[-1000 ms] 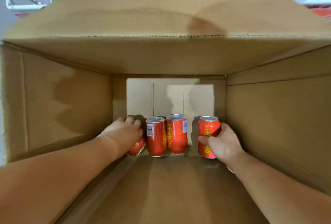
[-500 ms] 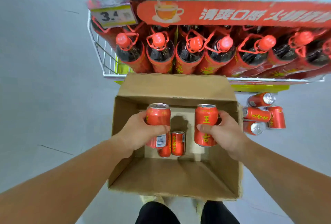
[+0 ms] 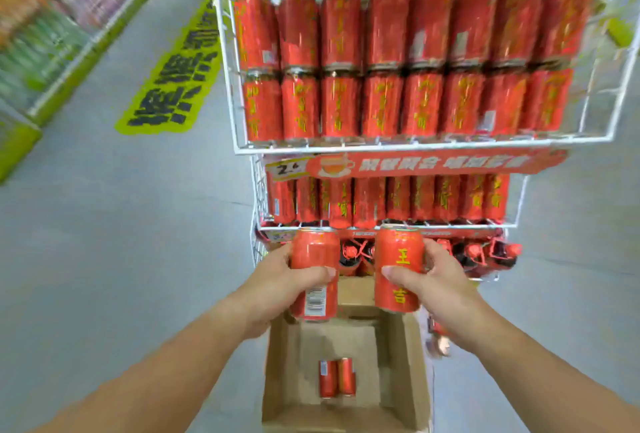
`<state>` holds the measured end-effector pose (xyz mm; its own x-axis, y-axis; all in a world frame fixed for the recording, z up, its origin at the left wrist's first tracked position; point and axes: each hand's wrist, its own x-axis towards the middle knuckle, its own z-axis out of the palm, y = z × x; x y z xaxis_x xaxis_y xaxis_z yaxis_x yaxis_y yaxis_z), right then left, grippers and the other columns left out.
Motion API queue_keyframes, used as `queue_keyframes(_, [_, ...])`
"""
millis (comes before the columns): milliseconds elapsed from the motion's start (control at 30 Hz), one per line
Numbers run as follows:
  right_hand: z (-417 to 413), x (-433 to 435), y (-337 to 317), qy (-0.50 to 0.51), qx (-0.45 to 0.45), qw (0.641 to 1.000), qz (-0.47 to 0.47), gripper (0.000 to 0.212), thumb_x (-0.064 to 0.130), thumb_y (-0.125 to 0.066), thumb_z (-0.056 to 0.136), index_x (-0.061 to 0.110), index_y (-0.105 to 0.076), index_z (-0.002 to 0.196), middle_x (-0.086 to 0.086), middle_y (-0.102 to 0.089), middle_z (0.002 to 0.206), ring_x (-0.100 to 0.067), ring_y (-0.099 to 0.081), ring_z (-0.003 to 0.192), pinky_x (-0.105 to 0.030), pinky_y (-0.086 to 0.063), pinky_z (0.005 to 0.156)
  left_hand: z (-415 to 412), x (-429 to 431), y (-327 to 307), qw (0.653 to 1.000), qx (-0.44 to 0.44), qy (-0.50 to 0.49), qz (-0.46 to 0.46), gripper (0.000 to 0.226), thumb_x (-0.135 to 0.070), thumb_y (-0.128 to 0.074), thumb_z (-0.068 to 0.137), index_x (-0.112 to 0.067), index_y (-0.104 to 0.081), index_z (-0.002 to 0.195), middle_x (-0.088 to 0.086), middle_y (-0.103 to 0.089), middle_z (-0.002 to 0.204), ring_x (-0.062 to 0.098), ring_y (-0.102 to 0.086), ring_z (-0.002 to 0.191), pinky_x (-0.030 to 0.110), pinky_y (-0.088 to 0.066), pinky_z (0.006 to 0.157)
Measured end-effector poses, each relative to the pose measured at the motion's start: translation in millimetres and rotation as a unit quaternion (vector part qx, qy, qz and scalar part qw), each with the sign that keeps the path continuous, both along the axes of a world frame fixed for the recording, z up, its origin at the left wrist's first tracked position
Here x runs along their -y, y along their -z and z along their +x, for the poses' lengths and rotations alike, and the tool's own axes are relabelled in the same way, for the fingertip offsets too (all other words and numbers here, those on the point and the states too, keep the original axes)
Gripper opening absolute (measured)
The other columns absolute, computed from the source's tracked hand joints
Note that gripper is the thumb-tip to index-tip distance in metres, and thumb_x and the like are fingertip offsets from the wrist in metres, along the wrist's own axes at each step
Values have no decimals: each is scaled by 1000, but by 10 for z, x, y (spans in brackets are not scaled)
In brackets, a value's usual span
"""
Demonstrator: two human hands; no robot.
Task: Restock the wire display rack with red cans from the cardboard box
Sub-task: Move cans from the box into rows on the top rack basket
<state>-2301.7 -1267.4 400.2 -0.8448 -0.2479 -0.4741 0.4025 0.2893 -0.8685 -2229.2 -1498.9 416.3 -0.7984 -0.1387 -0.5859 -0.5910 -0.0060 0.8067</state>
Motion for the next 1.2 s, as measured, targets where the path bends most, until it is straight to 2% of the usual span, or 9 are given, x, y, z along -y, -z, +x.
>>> queue_keyframes(133, [4,0,-945,12,-62,998,-22,39,8,-83,78,21,-62,107,2,-75,93,-3,-72,75,-20,-56,61,-112,-11,-991,996,-87,-3,-22,41,-12,-88,73,-18,-67,108,0,-79,85,16,-76,77,27,-58,62])
queue_keyframes(233, [-47,26,-1584,22,-112,993,-21,39,15,-84,78,23,-63,110,1,-76,97,-12,-74,85,-34,-61,76,-233,-26,-1680,987,-154,-31,-37,30,-10,-80,83,-18,-66,108,1,-78,85,15,-75,73,25,-56,59])
queue_keyframes(400, [-188,107,-2589,35,-203,978,-31,35,23,-83,79,25,-63,108,7,-74,92,-7,-71,81,-26,-56,71,-400,56,-2655,969,-234,-50,-64,52,-39,-86,68,-24,-64,113,6,-77,101,26,-75,94,48,-61,86])
queue_keyframes(500, [-274,174,-3118,31,-242,969,-30,36,29,-83,79,30,-63,109,11,-74,97,-6,-71,86,-29,-57,75,-487,123,-3152,962,-262,-39,-61,59,-47,-86,64,-27,-63,115,1,-78,101,23,-76,94,49,-61,85])
queue_keyframes(700, [-517,317,-3846,33,-288,956,-52,37,31,-80,82,30,-62,114,11,-74,101,-1,-72,82,-20,-53,69,-798,209,-3875,959,-275,-59,-17,56,-41,-72,68,-18,-55,116,10,-74,92,23,-74,75,44,-61,72])
queue_keyframes(833, [-820,419,-4147,21,-303,951,-55,31,28,-78,85,31,-58,108,16,-67,94,1,-67,79,-15,-50,62,-1097,337,-4154,963,-263,-55,-38,69,-49,-79,60,-25,-51,119,12,-72,110,33,-71,102,57,-53,97])
queue_keyframes(967, [-1281,562,-4411,-9,-321,946,-47,53,34,-79,84,23,-52,129,8,-64,118,-7,-64,95,-25,-49,82,-1407,457,-4355,956,-282,-55,-58,56,-37,-81,77,-23,-46,117,15,-70,114,33,-73,101,55,-58,91])
queue_keyframes(1067, [-1716,663,-4558,-31,-332,941,-51,46,30,-77,86,27,-49,121,16,-57,109,-3,-57,88,-24,-43,84,-1698,521,-4445,942,-294,-113,-115,40,-25,-79,88,-24,-44,105,15,-68,112,27,-72,96,45,-61,84])
queue_keyframes(1200, [-2279,873,-4669,-37,-326,943,-47,53,30,-84,77,20,-56,121,8,-69,107,-11,-69,95,-31,-53,84,-2077,557,-4532,909,-305,-163,-232,47,-25,-84,83,-21,-44,107,0,-65,98,6,-62,80,11,-46,58])
